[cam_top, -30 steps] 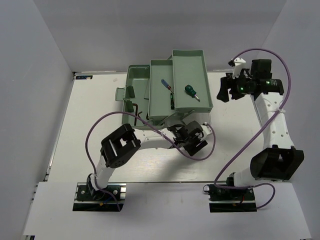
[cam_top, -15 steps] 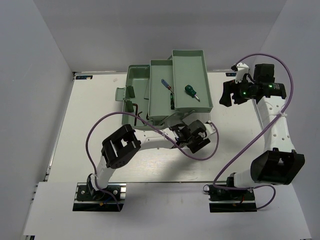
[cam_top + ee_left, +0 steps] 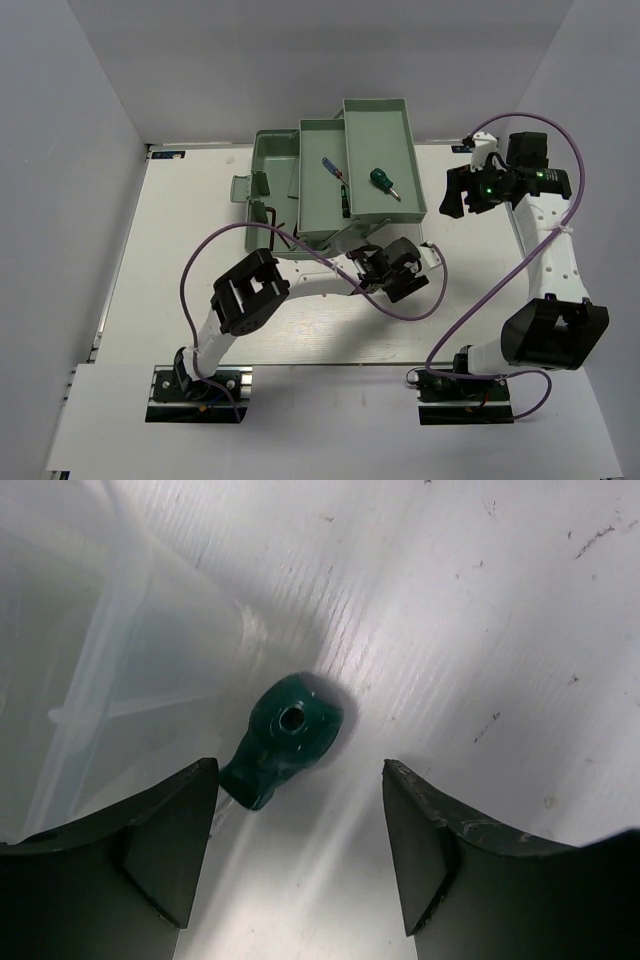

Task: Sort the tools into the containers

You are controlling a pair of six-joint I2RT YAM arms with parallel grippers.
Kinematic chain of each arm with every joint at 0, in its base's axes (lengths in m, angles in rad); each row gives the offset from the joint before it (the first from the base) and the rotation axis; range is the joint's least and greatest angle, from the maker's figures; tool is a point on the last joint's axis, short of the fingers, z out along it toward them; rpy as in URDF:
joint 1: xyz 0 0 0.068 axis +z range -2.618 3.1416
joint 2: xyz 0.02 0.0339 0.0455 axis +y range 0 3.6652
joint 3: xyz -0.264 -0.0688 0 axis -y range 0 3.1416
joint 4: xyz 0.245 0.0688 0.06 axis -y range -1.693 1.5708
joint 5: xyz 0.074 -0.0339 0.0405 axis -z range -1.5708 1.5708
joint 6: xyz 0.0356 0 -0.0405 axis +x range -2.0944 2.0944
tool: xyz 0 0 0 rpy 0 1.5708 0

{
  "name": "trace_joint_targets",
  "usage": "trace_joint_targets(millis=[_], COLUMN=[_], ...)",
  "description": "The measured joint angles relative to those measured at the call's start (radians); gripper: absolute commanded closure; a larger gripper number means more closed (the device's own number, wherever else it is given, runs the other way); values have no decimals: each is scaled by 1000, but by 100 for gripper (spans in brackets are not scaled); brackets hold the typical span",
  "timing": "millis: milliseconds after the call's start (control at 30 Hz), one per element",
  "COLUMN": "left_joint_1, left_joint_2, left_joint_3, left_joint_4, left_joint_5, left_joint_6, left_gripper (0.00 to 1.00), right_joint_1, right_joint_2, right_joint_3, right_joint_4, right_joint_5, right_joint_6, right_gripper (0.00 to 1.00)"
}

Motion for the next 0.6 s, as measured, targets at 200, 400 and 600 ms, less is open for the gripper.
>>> trace_joint_targets(millis=[200, 400, 600], left_joint_1=[0, 0, 2], left_joint_2=[48, 62, 62], left_joint_3=[31, 32, 31], left_joint_4=[14, 13, 14], left_joint_5=[13, 32, 53], left_joint_6=[28, 39, 39], left_gripper=[23, 24, 32], right_joint_1=[-3, -8, -12], right_joint_2=[0, 0, 0], right_joint_3=[0, 0, 0], right_joint_4=[-2, -2, -1], right_joint_5=[0, 0, -1], right_joint_6=[0, 0, 2], right_gripper=[22, 22, 22])
